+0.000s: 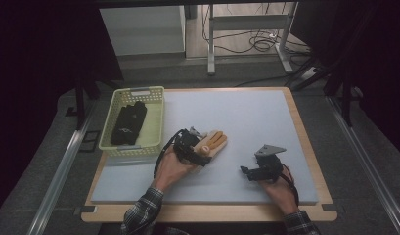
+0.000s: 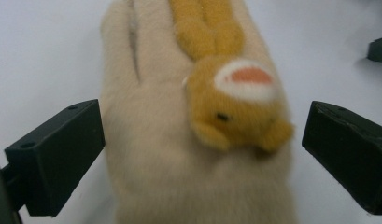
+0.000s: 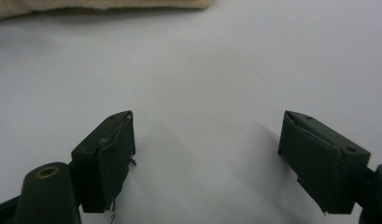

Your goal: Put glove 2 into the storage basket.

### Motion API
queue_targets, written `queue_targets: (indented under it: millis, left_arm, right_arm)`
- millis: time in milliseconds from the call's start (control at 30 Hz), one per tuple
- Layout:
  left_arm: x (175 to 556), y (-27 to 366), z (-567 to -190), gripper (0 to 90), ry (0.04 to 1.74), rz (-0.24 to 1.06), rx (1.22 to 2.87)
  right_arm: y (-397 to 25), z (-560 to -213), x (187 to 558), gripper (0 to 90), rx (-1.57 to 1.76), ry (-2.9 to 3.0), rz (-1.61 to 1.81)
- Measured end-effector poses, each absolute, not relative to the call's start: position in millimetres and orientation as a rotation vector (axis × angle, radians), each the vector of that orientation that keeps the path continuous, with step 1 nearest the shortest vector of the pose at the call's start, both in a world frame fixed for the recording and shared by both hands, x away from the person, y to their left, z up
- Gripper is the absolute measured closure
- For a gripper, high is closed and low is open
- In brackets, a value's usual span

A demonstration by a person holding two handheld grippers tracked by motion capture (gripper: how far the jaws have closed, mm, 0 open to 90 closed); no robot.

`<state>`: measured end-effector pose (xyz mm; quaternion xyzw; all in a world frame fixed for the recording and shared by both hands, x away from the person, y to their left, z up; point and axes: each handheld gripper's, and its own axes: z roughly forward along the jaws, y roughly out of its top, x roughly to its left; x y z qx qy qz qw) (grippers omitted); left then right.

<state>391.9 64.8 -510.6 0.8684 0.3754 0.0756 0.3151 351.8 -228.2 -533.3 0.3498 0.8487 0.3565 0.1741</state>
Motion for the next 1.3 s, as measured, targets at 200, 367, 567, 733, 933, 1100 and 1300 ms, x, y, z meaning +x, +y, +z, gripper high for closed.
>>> queue_targets:
  millis: [200, 367, 567, 733, 933, 1100, 1300]
  left_arm:
    - [401.3, 55.1, -522.2, 0.0, 0.993, 0.2, 2.339]
    - [405.2, 51.5, -529.0, 0.0, 1.017, 0.223, 2.373]
    - [401.6, 49.8, -523.2, 15.7, 1.02, 0.235, 2.389]
    - [401.5, 53.0, -518.9, 37.3, 1.03, 0.241, 2.384]
    - [401.8, 52.6, -515.9, 54.9, 1.043, 0.231, 2.383]
    - [400.4, 52.5, -514.4, 59.2, 1.043, 0.232, 2.373]
    - [400.7, 54.8, -507.8, 63.4, 1.043, 0.234, 2.354]
  right_arm:
    - [-228.2, -533.3, 351.8, 18.1, 0.991, 2.406, 1.011]
    - [-228.1, -533.3, 351.7, 18.1, 0.992, 2.406, 1.011]
    - [-228.1, -533.4, 351.8, 18.1, 0.991, 2.406, 1.01]
    - [-228.1, -533.4, 351.8, 18.1, 0.991, 2.406, 1.009]
    - [-228.1, -533.4, 351.8, 18.1, 0.991, 2.407, 1.009]
    - [-228.1, -533.4, 351.8, 18.1, 0.991, 2.407, 1.009]
    - [-228.1, -533.4, 351.8, 18.1, 0.991, 2.407, 1.009]
